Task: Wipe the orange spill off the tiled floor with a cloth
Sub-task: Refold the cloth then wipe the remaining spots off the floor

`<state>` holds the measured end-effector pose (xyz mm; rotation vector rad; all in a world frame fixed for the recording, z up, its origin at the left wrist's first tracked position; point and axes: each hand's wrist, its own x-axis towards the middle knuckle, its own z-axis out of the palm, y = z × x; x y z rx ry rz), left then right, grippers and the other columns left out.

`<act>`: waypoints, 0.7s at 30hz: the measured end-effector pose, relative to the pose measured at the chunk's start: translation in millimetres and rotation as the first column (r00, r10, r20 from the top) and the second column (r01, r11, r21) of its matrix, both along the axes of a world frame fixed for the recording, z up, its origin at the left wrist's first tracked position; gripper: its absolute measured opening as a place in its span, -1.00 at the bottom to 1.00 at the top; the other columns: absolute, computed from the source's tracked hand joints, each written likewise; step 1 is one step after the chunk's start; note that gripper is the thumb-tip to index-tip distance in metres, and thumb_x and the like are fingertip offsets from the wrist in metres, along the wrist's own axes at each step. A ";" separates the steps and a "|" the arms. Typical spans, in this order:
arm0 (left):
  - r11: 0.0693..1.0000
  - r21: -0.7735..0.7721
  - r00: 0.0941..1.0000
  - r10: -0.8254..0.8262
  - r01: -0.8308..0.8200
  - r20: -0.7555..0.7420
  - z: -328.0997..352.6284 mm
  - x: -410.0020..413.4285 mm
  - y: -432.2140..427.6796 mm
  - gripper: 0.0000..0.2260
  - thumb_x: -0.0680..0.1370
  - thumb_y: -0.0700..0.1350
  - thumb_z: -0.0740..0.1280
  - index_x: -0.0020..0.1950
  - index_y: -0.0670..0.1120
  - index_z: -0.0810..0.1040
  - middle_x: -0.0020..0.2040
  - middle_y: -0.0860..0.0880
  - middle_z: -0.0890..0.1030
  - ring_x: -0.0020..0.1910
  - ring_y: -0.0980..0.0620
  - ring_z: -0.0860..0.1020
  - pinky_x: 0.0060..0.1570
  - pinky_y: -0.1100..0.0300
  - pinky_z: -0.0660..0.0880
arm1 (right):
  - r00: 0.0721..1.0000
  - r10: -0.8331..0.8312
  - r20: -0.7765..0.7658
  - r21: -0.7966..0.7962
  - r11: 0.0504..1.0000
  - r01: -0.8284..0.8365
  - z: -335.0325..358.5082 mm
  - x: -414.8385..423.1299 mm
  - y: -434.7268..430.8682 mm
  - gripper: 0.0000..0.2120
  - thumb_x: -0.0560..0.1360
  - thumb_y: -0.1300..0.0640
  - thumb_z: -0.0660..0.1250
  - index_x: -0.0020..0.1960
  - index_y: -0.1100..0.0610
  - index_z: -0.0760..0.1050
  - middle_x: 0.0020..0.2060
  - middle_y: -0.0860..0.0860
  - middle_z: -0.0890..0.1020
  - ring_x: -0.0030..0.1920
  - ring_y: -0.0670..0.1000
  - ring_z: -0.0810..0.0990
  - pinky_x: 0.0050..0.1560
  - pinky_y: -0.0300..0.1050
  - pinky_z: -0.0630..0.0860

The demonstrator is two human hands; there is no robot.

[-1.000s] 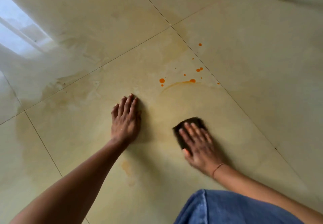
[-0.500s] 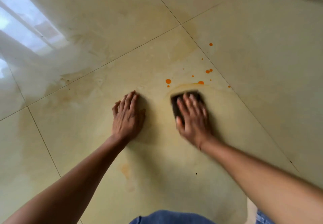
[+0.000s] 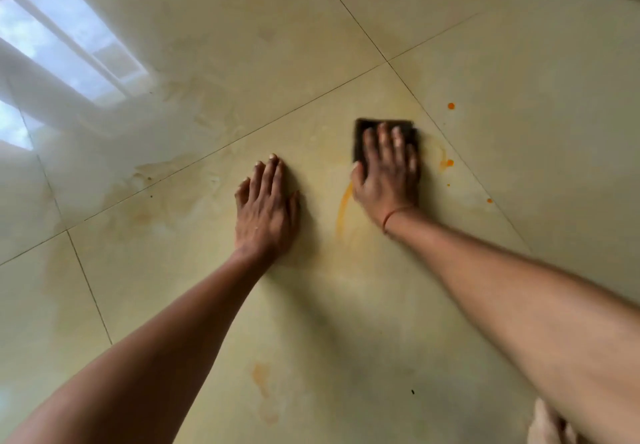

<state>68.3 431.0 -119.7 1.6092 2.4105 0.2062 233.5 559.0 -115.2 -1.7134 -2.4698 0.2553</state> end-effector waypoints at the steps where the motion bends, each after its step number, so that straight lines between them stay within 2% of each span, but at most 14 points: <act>1: 1.000 -0.004 1.000 0.001 -0.001 0.000 1.0 -0.2 0.9 -0.44 0.63 0.10 -0.06 0.58 -0.12 0.02 0.59 -0.06 0.03 0.56 -0.04 -0.03 0.47 0.04 -0.06 | 0.994 0.104 -0.017 0.005 0.995 -0.104 -0.5 -4.1 -26.2 -0.37 0.48 -0.10 0.05 0.50 0.11 0.28 0.50 0.14 0.30 0.50 0.17 0.23 0.45 0.15 0.13; 4: 1.000 -0.010 1.000 -0.003 0.003 0.009 3.2 0.9 -1.8 -0.46 0.64 0.06 -0.05 0.57 -0.14 0.05 0.58 -0.08 0.06 0.56 -0.05 -0.02 0.47 0.04 -0.05 | 0.862 0.507 -0.018 -0.079 0.859 -0.507 2.7 38.1 -131.3 -0.36 0.45 -0.09 0.16 0.51 0.06 0.28 0.50 0.09 0.29 0.50 0.12 0.24 0.43 0.13 0.21; 6: 1.000 0.011 1.000 -0.005 0.005 0.009 4.3 0.8 0.0 -0.47 0.64 0.05 -0.04 0.56 -0.15 0.08 0.58 -0.09 0.08 0.56 -0.06 0.00 0.47 0.03 -0.03 | 0.790 0.613 -0.028 -0.055 0.788 -0.613 0.4 52.9 -109.2 -0.35 0.44 -0.10 0.16 0.51 0.05 0.28 0.50 0.09 0.30 0.50 0.12 0.25 0.43 0.13 0.24; 7: 1.000 0.018 1.000 -0.003 0.003 0.007 4.3 0.5 0.8 -0.47 0.64 0.05 -0.03 0.56 -0.15 0.08 0.58 -0.08 0.09 0.56 -0.06 0.01 0.47 0.03 -0.03 | 0.833 0.553 -0.013 -0.042 0.832 -0.553 0.0 45.7 -81.3 -0.37 0.46 -0.10 0.14 0.50 0.06 0.29 0.49 0.11 0.31 0.49 0.14 0.26 0.42 0.15 0.25; 9: 1.000 0.017 1.000 -0.004 0.003 0.004 1.6 0.2 -0.3 -0.47 0.64 0.05 -0.05 0.57 -0.14 0.07 0.58 -0.08 0.07 0.56 -0.06 0.00 0.47 0.03 -0.03 | 0.976 0.219 0.009 -0.061 0.974 -0.218 3.8 14.1 -17.9 -0.38 0.48 -0.10 0.08 0.49 0.09 0.30 0.48 0.14 0.32 0.49 0.16 0.26 0.43 0.19 0.23; 10: 1.000 0.021 1.000 -0.001 0.001 0.002 0.8 0.1 -0.4 -0.48 0.64 0.05 -0.06 0.57 -0.14 0.07 0.58 -0.07 0.07 0.56 -0.06 0.00 0.47 0.03 -0.03 | 0.996 0.092 0.013 -0.051 0.995 -0.091 7.4 0.2 -8.5 -0.38 0.49 -0.10 0.06 0.49 0.10 0.29 0.49 0.15 0.31 0.49 0.17 0.24 0.45 0.18 0.19; 11: 1.000 0.023 1.000 -0.003 0.003 -0.002 0.4 -0.2 0.2 -0.48 0.64 0.04 -0.06 0.56 -0.14 0.08 0.58 -0.08 0.08 0.56 -0.07 0.01 0.47 0.02 -0.01 | 0.998 0.064 -0.012 -0.021 0.998 -0.064 3.1 -7.0 -20.7 -0.38 0.49 -0.10 0.07 0.50 0.11 0.29 0.49 0.15 0.31 0.49 0.18 0.24 0.45 0.18 0.18; 12: 1.000 0.021 1.000 -0.006 0.006 -0.003 0.9 -0.3 0.6 -0.48 0.64 0.03 -0.05 0.56 -0.15 0.10 0.58 -0.09 0.09 0.56 -0.07 0.03 0.46 0.01 0.00 | 0.991 0.132 -0.036 -0.009 0.991 -0.132 0.5 -7.4 -50.8 -0.39 0.49 -0.09 0.09 0.50 0.11 0.29 0.49 0.15 0.31 0.49 0.18 0.24 0.44 0.18 0.20; 13: 1.000 0.018 1.000 -0.004 0.004 -0.005 2.2 -0.3 0.7 -0.49 0.64 0.02 -0.05 0.56 -0.15 0.11 0.57 -0.09 0.10 0.56 -0.08 0.03 0.45 0.01 0.01 | 0.952 0.306 -0.035 -0.038 0.951 -0.307 0.3 2.0 -93.1 -0.38 0.48 -0.08 0.12 0.50 0.11 0.29 0.49 0.14 0.31 0.50 0.17 0.23 0.43 0.17 0.22; 15: 1.000 0.008 1.000 -0.007 0.007 0.003 3.2 -1.4 1.4 -0.50 0.65 0.00 -0.04 0.56 -0.15 0.10 0.58 -0.10 0.10 0.56 -0.08 0.02 0.46 0.01 0.00 | 0.792 0.610 -0.034 -0.098 0.787 -0.610 4.5 33.1 -153.8 -0.36 0.45 -0.10 0.16 0.50 0.07 0.29 0.49 0.11 0.30 0.50 0.12 0.23 0.42 0.12 0.21; 17: 1.000 0.015 1.000 -0.003 0.003 0.008 3.3 0.8 1.6 -0.50 0.64 0.00 -0.05 0.56 -0.16 0.10 0.58 -0.09 0.09 0.56 -0.08 0.02 0.46 0.01 -0.01 | 0.724 0.687 -0.052 -0.065 0.722 -0.689 1.2 42.4 -128.4 -0.37 0.45 -0.11 0.15 0.49 0.06 0.32 0.48 0.12 0.34 0.49 0.13 0.27 0.42 0.10 0.24; 18: 1.000 0.021 1.000 -0.004 0.004 0.005 3.0 0.3 2.1 -0.49 0.63 0.01 -0.05 0.56 -0.16 0.10 0.58 -0.09 0.10 0.56 -0.08 0.02 0.46 0.01 0.00 | 0.788 0.615 -0.036 -0.046 0.786 -0.616 0.2 34.9 -99.9 -0.38 0.45 -0.10 0.13 0.47 0.08 0.34 0.46 0.13 0.36 0.47 0.15 0.29 0.41 0.13 0.27; 20: 1.000 0.027 1.000 0.004 -0.004 0.002 1.2 0.1 0.6 -0.48 0.63 0.02 -0.05 0.56 -0.15 0.10 0.58 -0.09 0.10 0.56 -0.08 0.03 0.46 -0.01 0.01 | 0.957 0.289 -0.019 -0.063 0.955 -0.289 4.5 15.4 -39.3 -0.39 0.46 -0.10 0.10 0.47 0.10 0.34 0.46 0.14 0.36 0.47 0.17 0.29 0.40 0.17 0.28; 21: 1.000 0.027 1.000 0.003 -0.003 0.000 0.7 0.0 1.0 -0.48 0.63 0.02 -0.05 0.56 -0.15 0.09 0.58 -0.09 0.09 0.56 -0.08 0.03 0.46 -0.01 0.01 | 0.986 0.167 -0.029 -0.049 0.985 -0.168 6.1 11.6 -32.6 -0.39 0.47 -0.10 0.09 0.48 0.09 0.33 0.47 0.14 0.34 0.48 0.16 0.26 0.42 0.16 0.24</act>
